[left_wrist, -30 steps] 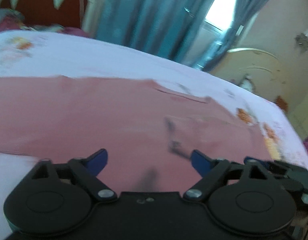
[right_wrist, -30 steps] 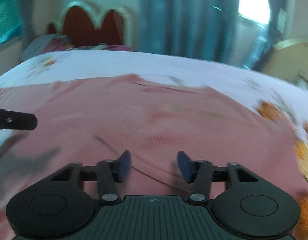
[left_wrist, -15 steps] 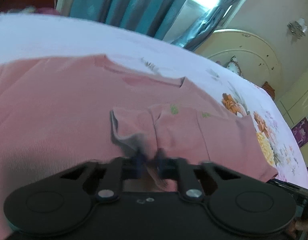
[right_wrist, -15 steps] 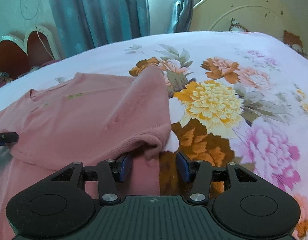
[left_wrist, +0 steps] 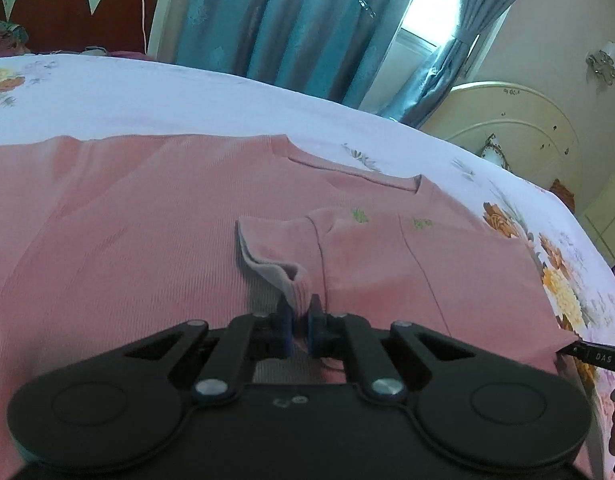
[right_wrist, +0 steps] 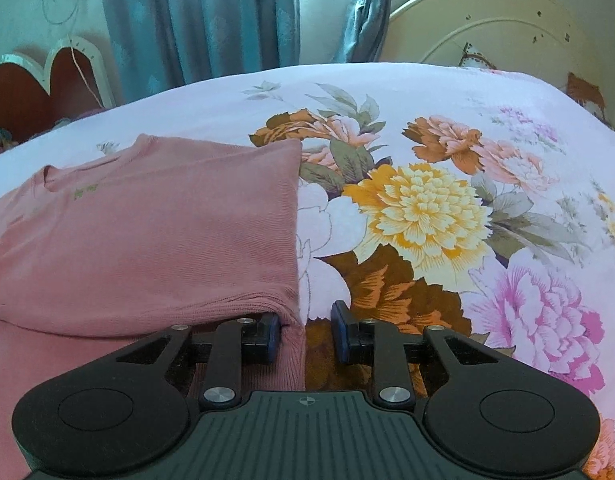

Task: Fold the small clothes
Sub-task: 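Carry the held sleeve across the shirt front with the right gripper, release, then grasp the other sleeve cuff with the left gripper and lift it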

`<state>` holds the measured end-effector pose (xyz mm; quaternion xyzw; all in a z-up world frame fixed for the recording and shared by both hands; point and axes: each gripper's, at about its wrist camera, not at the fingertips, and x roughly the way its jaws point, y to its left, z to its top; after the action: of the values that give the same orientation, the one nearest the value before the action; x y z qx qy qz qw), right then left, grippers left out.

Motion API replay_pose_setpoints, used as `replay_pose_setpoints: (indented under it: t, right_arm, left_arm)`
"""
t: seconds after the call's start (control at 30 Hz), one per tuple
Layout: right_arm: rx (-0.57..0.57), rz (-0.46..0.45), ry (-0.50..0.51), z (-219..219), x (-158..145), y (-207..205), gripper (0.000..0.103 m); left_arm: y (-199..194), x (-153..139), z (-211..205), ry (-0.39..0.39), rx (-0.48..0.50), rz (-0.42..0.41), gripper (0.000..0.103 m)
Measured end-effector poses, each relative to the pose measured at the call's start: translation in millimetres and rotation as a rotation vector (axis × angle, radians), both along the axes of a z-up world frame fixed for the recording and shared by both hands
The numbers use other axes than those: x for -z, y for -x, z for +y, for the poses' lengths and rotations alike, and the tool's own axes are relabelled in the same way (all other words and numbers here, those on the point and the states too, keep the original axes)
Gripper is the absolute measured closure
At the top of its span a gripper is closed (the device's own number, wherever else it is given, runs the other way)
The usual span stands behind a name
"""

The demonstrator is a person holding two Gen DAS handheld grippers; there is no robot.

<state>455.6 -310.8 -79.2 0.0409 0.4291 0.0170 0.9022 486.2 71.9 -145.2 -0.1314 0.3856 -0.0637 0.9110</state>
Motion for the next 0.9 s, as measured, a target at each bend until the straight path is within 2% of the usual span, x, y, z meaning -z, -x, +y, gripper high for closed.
replay_pose_setpoints:
  t: [0.03,0.1,0.17,0.23,0.33,0.4,0.43,0.47,0.5,0.57,0.6,0.73,0.83,0.9]
  right_arm:
    - [-0.013,0.009,0.004,0.2,-1.4,0.1,0.076]
    - [-0.048,0.008,0.0,-1.7,-9.9,6.0,0.076]
    - [-0.056,-0.037,-0.007,-6.6,-25.2,18.0,0.076]
    - [-0.052,-0.092,-0.031,-9.3,-40.4,25.0,0.076]
    - [-0.072,-0.092,-0.035,6.1,-40.1,10.2,0.076]
    - [-0.096,-0.026,-0.047,20.4,-24.4,-7.1,0.076]
    - [-0.103,0.041,-0.025,26.0,-14.0,-14.4,0.076]
    - [-0.117,0.04,0.005,29.5,-11.9,-14.0,0.076]
    - [-0.134,0.039,0.024,30.9,-15.6,-11.6,0.076]
    - [-0.134,0.013,-0.011,23.6,-23.7,-8.4,0.076]
    - [-0.126,0.004,-0.028,19.6,-25.5,-11.1,0.076]
    - [-0.103,0.012,-0.022,23.3,-13.6,-59.9,0.076]
    - [-0.066,-0.01,-0.039,16.6,-12.0,-107.8,0.076]
    - [-0.062,-0.003,-0.021,12.5,-9.1,-138.6,0.076]
  left_arm:
    - [0.5,0.1,1.6,-0.007,-0.004,0.005,0.079]
    - [6.1,-7.8,8.5,-0.048,-0.045,-0.015,0.065]
    - [18.3,-25.2,17.4,-0.113,-0.092,-0.091,0.064]
    - [22.3,-38.6,18.5,-0.132,-0.078,-0.134,0.063]
    - [12.6,-37.4,-11.4,-0.107,0.049,-0.12,0.056]
    - [0.3,-20.8,-38.3,-0.123,0.126,-0.069,0.05]
    - [-5.5,-11.5,-43.5,-0.132,0.135,-0.034,0.05]
    - [-9.1,-3.1,-44.7,-0.139,0.135,-0.005,0.05]
    - [-8.2,-4.0,-42.4,-0.137,0.138,-0.029,0.049]
    - [-11.1,-6.6,-34.2,-0.132,0.125,-0.029,0.048]
    - [-14.6,-5.8,-32.1,-0.135,0.116,-0.032,0.044]
    - [-45.0,-3.4,-39.4,-0.134,0.083,-0.04,0.037]
    - [-66.6,-6.7,-42.6,-0.142,0.07,-0.058,0.037]
    - [-71.3,-2.9,-37.8,-0.147,0.076,-0.037,0.037]
